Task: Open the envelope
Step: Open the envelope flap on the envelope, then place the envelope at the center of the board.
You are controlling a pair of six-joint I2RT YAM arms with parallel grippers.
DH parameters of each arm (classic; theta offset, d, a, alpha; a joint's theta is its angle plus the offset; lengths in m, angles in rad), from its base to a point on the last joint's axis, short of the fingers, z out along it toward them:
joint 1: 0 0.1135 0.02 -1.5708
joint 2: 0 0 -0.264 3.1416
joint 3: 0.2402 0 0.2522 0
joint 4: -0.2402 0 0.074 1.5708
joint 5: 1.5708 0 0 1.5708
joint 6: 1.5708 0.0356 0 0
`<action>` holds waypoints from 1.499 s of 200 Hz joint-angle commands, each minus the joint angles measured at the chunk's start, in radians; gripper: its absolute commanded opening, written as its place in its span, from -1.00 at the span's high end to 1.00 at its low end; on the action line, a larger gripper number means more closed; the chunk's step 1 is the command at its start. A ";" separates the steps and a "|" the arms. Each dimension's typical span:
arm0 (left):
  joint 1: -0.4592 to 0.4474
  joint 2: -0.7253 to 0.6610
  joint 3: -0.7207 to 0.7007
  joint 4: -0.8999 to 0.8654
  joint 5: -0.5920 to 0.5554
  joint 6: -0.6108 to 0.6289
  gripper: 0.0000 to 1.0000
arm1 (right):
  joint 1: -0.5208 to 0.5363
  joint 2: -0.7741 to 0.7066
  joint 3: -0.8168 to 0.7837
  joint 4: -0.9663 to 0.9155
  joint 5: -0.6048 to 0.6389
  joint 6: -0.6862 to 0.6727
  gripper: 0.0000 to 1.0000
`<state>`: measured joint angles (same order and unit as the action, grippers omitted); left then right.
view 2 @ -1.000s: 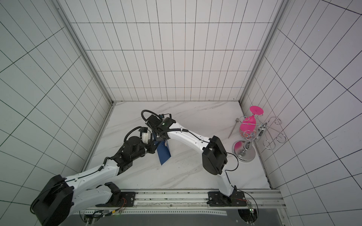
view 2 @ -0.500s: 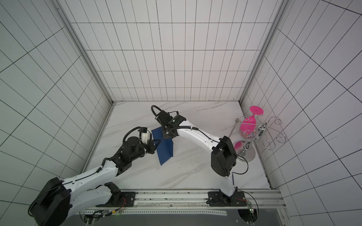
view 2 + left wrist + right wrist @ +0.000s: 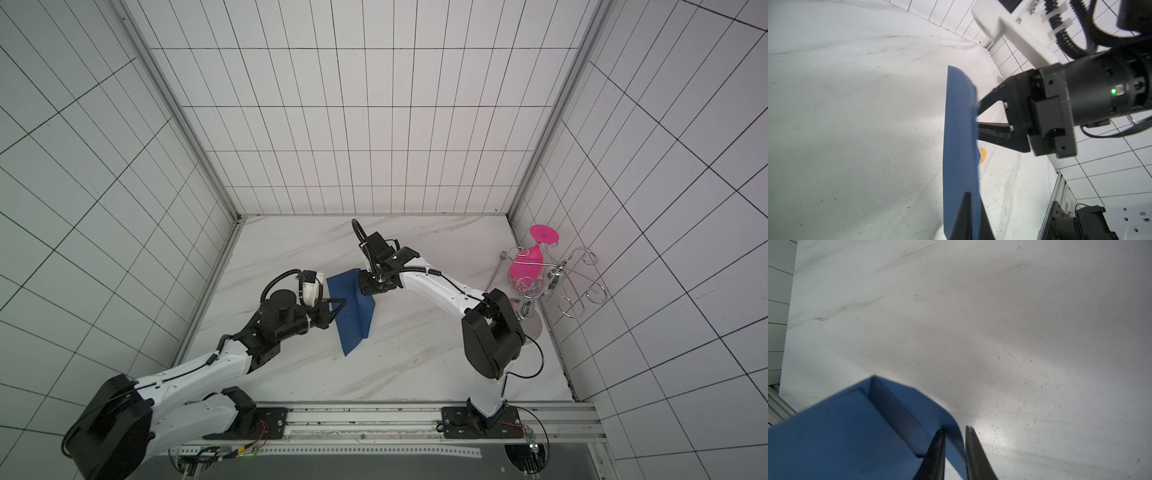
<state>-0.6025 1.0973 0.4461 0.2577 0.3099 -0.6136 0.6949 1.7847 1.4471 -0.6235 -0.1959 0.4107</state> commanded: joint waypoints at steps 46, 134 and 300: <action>-0.001 -0.069 -0.007 0.074 0.031 -0.018 1.00 | -0.090 -0.131 -0.279 0.296 -0.375 -0.005 0.06; 0.007 -0.076 -0.024 0.081 -0.016 -0.040 1.00 | -0.141 -0.274 -0.531 0.579 -0.519 0.154 -0.33; 0.060 -0.006 0.058 0.334 -0.227 -0.462 1.00 | -0.167 -0.470 -1.047 1.620 -0.439 0.899 -0.99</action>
<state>-0.5224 1.0771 0.4625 0.5163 0.1066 -1.0397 0.4831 1.2831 0.4198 0.7246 -0.6914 1.1385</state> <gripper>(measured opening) 0.043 0.992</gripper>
